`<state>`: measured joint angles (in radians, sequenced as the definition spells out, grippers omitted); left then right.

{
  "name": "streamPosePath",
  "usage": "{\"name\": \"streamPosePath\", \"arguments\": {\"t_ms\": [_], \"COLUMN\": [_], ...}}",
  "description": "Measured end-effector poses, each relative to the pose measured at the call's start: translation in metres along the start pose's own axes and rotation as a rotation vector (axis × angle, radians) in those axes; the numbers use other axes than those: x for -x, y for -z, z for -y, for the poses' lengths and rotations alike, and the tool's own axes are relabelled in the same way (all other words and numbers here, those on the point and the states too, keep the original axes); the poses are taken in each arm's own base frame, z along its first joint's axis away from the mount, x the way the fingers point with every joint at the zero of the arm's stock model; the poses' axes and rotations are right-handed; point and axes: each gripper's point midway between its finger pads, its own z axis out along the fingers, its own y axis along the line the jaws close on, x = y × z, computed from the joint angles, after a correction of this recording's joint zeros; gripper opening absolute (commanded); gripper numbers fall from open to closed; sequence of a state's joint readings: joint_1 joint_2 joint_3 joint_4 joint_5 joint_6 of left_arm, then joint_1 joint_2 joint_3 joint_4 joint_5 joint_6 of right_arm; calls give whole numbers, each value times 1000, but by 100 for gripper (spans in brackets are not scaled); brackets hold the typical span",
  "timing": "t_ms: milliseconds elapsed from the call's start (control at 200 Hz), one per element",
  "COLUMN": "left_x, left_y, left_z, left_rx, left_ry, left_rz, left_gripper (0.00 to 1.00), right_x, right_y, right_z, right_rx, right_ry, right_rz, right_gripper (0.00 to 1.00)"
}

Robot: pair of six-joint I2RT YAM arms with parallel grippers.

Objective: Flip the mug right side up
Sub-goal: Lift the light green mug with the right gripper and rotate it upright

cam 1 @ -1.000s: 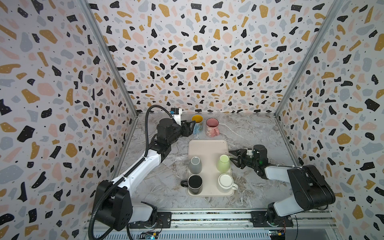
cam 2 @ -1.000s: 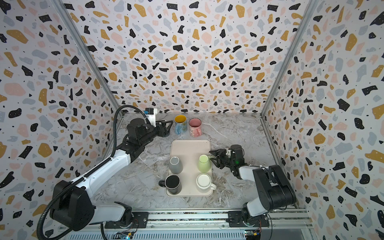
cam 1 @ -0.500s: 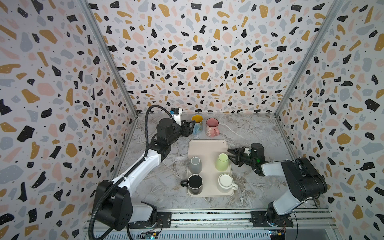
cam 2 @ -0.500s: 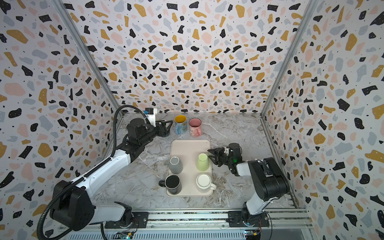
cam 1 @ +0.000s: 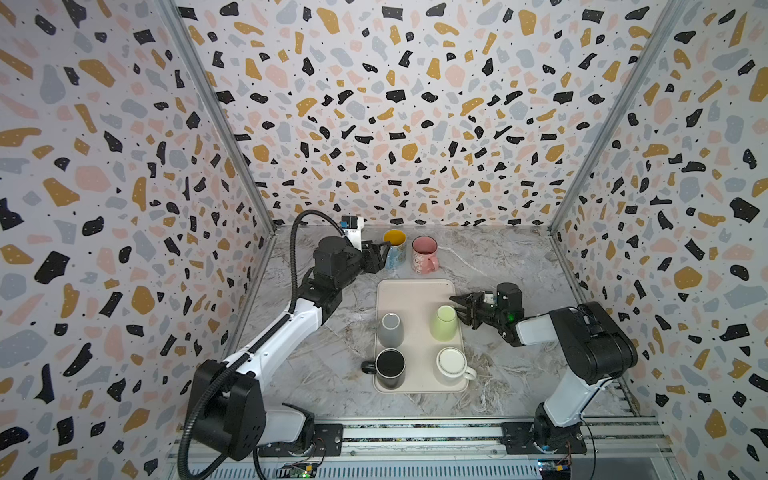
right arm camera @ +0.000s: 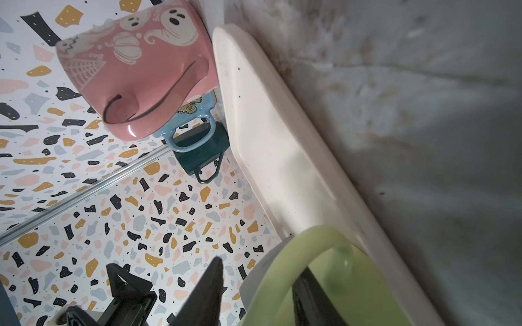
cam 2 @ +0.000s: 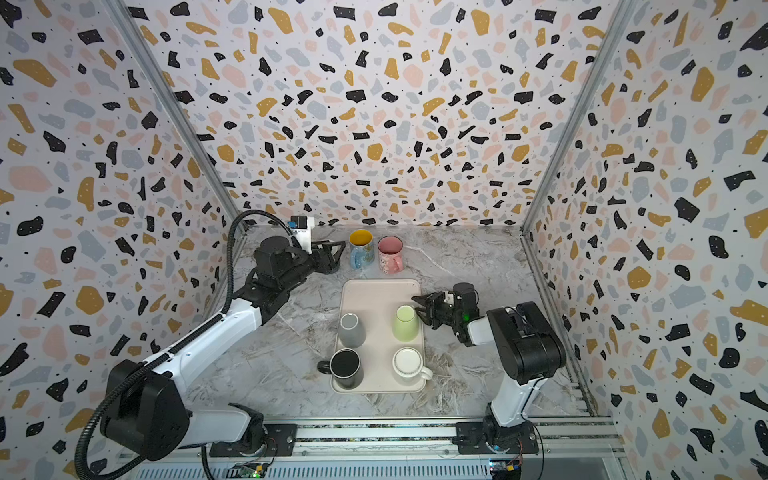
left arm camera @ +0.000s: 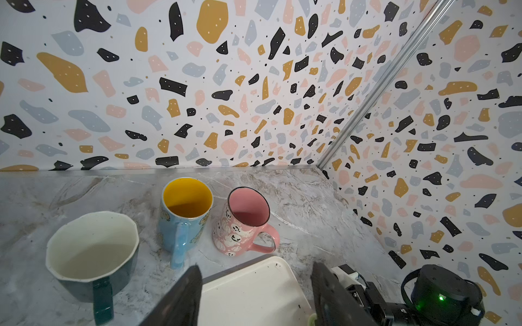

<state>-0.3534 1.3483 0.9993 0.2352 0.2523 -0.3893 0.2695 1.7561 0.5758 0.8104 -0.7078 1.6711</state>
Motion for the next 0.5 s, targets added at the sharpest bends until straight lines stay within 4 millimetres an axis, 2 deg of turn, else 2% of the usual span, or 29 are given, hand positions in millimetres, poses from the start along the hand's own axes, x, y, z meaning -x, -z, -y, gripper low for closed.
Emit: {"name": "streamPosePath", "arguments": {"t_ms": [140, 325, 420, 501], "left_x": [-1, -2, -2, -2], "left_y": [-1, -2, -2, -2], "left_z": [-1, -5, -6, -7], "left_rx": [3, 10, 14, 14], "left_ry": [0, 3, 4, 3], "left_rz": [-3, -7, -8, -8], "left_gripper": [63, 63, 63, 63], "right_x": [-1, -2, -11, -22], "right_y": [-9, -16, -18, -20], "right_z": [-2, 1, -11, -33], "right_rx": [6, 7, 31, 80], "right_ry": [2, -25, -45, -3], "right_rz": [-23, -52, -108, -160], "right_gripper": [37, 19, 8, 1]}}
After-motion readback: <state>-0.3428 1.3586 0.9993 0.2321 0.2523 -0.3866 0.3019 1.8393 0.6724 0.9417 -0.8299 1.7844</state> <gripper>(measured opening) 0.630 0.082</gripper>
